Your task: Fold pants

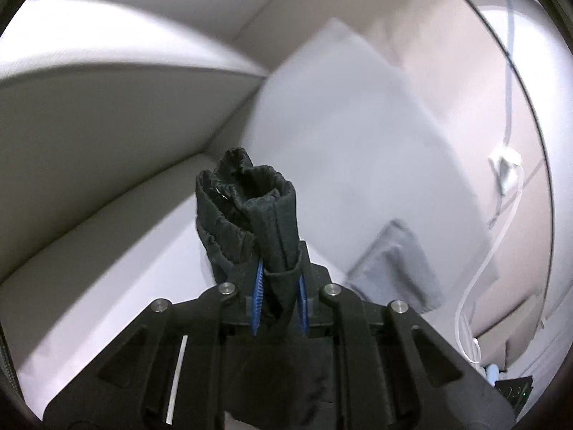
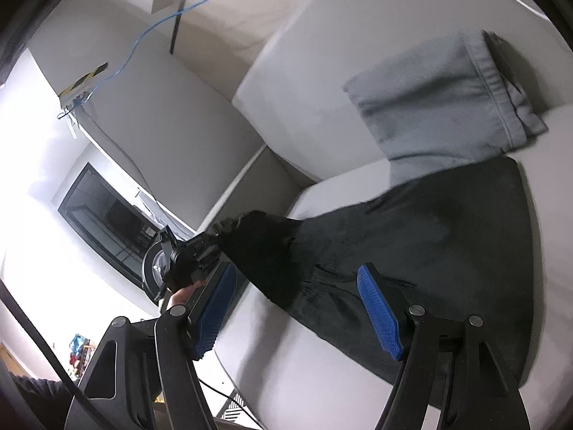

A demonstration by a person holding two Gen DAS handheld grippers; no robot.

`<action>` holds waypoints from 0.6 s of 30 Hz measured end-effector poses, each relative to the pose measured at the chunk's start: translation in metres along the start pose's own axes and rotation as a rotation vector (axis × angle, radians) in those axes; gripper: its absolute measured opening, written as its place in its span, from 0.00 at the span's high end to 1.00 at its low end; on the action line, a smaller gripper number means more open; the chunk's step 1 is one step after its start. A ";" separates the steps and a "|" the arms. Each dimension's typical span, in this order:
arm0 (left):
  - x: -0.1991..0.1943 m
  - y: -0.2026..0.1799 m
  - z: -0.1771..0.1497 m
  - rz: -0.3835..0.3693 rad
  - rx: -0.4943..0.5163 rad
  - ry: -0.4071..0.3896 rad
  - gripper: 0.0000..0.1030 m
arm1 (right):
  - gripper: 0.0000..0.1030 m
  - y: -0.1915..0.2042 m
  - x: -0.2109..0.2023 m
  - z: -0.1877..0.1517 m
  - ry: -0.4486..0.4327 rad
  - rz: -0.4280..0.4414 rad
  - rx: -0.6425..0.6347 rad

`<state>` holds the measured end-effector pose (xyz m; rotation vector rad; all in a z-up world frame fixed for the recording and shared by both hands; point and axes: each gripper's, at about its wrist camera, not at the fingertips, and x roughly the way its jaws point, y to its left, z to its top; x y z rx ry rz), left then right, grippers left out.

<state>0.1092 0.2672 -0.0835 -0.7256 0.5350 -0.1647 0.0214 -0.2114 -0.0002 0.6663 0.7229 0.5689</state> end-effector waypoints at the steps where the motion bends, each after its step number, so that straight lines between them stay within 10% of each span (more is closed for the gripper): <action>1: -0.002 -0.011 0.000 -0.014 0.004 0.001 0.88 | 0.30 0.006 0.000 0.002 -0.003 -0.002 -0.002; 10: -0.014 -0.093 -0.047 -0.070 0.029 0.028 0.88 | 0.24 0.054 0.043 0.051 0.119 0.096 0.078; 18: -0.031 -0.155 -0.097 -0.132 0.272 0.038 0.88 | 0.22 0.075 0.115 0.092 0.254 0.055 0.122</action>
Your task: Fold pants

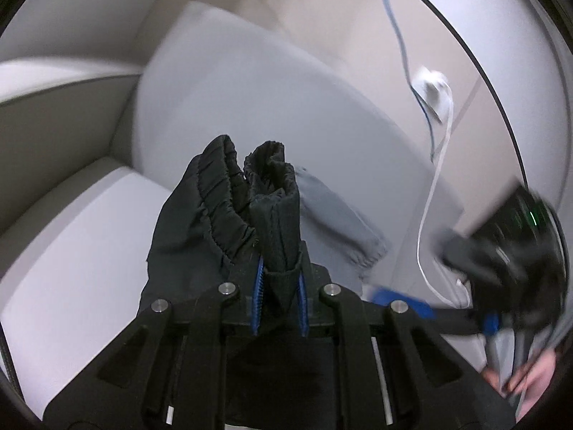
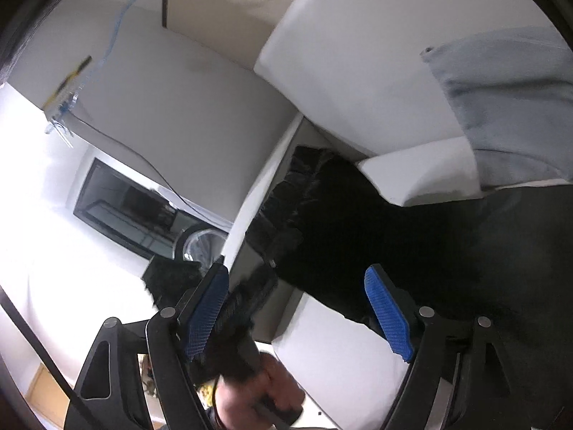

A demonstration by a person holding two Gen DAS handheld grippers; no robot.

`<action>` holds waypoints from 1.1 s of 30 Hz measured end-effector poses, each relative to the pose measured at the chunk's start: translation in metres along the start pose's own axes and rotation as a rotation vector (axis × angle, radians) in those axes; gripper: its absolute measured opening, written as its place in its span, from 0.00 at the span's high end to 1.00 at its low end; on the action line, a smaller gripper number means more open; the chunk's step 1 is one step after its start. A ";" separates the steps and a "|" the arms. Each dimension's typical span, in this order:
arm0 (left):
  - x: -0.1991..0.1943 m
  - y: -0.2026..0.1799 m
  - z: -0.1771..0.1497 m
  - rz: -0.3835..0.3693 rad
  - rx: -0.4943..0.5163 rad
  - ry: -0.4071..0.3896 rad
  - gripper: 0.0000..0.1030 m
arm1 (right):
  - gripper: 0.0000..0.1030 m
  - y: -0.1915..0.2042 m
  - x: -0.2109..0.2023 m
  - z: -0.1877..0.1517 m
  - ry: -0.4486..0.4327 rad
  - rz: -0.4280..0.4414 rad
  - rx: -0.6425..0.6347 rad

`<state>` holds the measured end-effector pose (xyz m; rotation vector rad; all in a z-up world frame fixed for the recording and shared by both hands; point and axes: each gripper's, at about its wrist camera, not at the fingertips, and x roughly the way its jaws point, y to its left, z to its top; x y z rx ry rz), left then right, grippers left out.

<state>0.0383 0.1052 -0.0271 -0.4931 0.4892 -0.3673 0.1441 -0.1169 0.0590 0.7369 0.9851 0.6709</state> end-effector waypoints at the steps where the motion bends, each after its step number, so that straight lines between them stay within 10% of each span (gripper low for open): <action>1: -0.001 -0.005 -0.003 -0.008 0.013 0.002 0.88 | 0.22 -0.001 0.007 0.006 0.007 -0.009 0.007; 15: 0.029 -0.064 -0.045 -0.101 0.282 0.140 0.88 | 0.27 -0.037 0.060 0.044 0.107 -0.120 0.125; 20: 0.038 -0.073 -0.056 -0.143 0.283 0.200 0.88 | 0.59 -0.054 0.049 0.034 0.073 -0.168 0.080; 33: 0.064 -0.107 -0.071 -0.264 0.197 0.317 0.88 | 0.62 -0.081 -0.018 0.025 -0.024 -0.146 0.026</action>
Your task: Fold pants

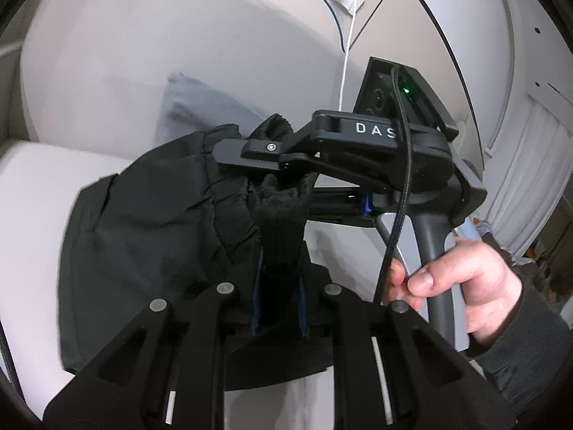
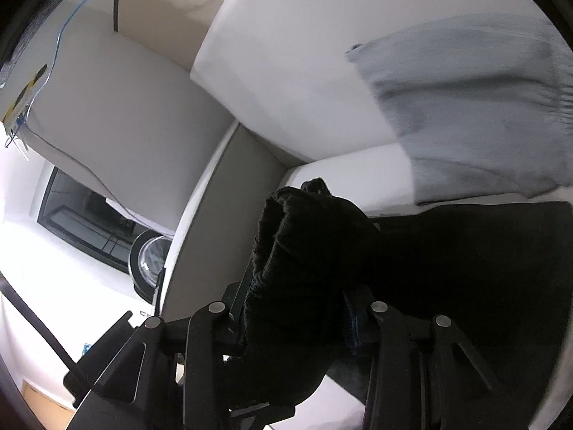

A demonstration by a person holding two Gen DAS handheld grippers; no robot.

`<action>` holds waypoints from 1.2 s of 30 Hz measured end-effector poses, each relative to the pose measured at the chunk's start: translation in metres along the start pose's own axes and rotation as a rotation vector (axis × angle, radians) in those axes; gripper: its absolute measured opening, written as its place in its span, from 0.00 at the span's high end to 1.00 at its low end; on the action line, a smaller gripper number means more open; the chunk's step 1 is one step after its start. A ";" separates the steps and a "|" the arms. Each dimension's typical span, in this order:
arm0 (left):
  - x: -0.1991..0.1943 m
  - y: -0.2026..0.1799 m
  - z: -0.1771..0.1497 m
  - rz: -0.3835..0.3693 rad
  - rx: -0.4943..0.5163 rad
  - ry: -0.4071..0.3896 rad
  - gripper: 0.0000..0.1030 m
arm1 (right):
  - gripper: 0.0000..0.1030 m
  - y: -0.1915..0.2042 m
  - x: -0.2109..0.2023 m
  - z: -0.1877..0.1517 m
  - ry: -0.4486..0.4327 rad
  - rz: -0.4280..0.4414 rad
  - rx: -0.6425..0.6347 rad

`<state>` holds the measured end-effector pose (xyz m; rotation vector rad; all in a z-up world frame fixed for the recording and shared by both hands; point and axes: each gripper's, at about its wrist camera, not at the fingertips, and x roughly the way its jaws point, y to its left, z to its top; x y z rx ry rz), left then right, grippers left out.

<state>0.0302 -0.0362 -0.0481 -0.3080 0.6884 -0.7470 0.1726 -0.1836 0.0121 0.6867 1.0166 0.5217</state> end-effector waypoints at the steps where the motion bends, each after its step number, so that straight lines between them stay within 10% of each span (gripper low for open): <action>1: 0.005 -0.004 0.000 0.001 0.004 0.009 0.88 | 0.62 -0.006 -0.006 -0.001 -0.005 -0.004 0.006; 23: 0.135 -0.036 -0.037 0.097 0.057 0.241 0.87 | 0.66 -0.125 -0.042 -0.035 -0.037 -0.080 0.106; 36: 0.178 -0.017 -0.073 0.090 -0.039 0.356 0.65 | 0.68 -0.181 -0.036 -0.047 -0.041 -0.107 0.148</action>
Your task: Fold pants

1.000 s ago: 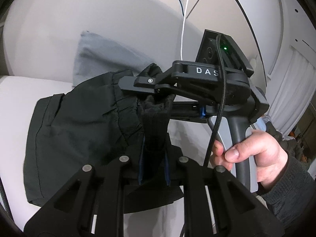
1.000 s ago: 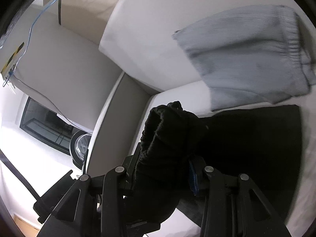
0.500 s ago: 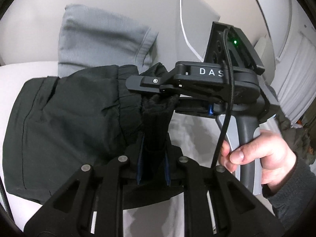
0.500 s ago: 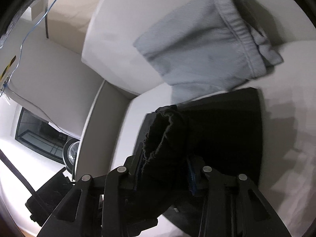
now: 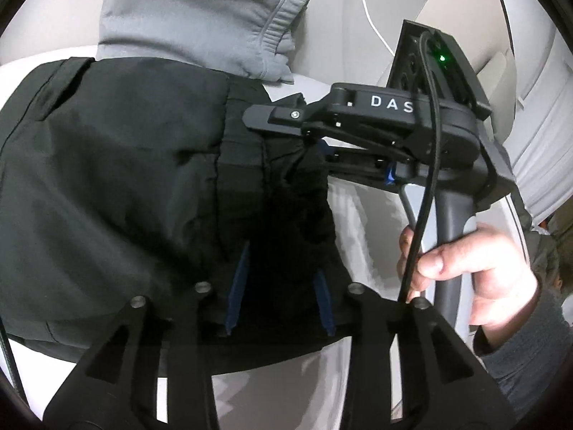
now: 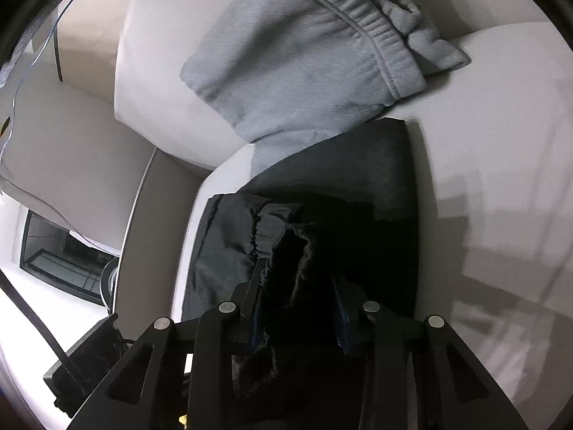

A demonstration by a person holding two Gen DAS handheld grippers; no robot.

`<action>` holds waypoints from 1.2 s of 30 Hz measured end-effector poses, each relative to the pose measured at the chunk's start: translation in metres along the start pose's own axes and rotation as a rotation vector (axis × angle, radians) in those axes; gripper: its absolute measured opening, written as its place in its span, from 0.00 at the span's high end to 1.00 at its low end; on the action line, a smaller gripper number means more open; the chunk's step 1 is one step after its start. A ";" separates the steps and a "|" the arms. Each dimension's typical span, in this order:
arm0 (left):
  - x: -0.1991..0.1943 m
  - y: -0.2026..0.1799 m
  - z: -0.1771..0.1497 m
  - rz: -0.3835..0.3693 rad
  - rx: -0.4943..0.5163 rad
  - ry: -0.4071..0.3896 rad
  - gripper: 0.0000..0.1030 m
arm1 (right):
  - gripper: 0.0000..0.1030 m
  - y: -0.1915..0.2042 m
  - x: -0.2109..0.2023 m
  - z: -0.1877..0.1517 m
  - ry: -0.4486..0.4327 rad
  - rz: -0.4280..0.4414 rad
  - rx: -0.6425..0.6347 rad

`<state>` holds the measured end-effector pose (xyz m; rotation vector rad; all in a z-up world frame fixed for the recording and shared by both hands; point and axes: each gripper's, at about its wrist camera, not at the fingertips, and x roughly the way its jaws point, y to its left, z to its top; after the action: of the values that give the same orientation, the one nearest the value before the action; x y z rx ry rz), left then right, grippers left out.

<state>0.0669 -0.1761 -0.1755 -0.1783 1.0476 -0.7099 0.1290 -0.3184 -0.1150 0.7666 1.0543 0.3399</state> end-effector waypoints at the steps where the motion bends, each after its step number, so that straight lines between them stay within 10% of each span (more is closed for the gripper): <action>1: 0.001 0.000 0.001 -0.005 -0.003 0.003 0.61 | 0.68 -0.002 -0.001 0.001 -0.003 -0.002 0.003; 7: 0.005 -0.003 0.005 -0.063 -0.050 -0.004 0.38 | 0.68 -0.012 -0.010 0.009 -0.020 0.016 0.020; 19: 0.013 0.003 0.000 -0.134 -0.183 -0.020 0.34 | 0.68 -0.018 -0.005 0.026 -0.040 0.045 0.051; 25: 0.015 0.003 0.005 -0.183 -0.207 0.011 0.34 | 0.68 -0.007 -0.025 0.027 -0.091 -0.092 -0.039; 31: -0.016 -0.002 0.014 -0.296 -0.163 0.009 0.37 | 0.40 0.002 -0.082 0.014 -0.166 -0.139 -0.113; 36: -0.039 0.014 0.018 -0.174 -0.128 -0.069 0.85 | 0.31 0.017 -0.079 0.002 -0.047 -0.134 -0.112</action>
<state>0.0768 -0.1444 -0.1443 -0.4060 1.0203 -0.7880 0.0952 -0.3540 -0.0506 0.5984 1.0280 0.2625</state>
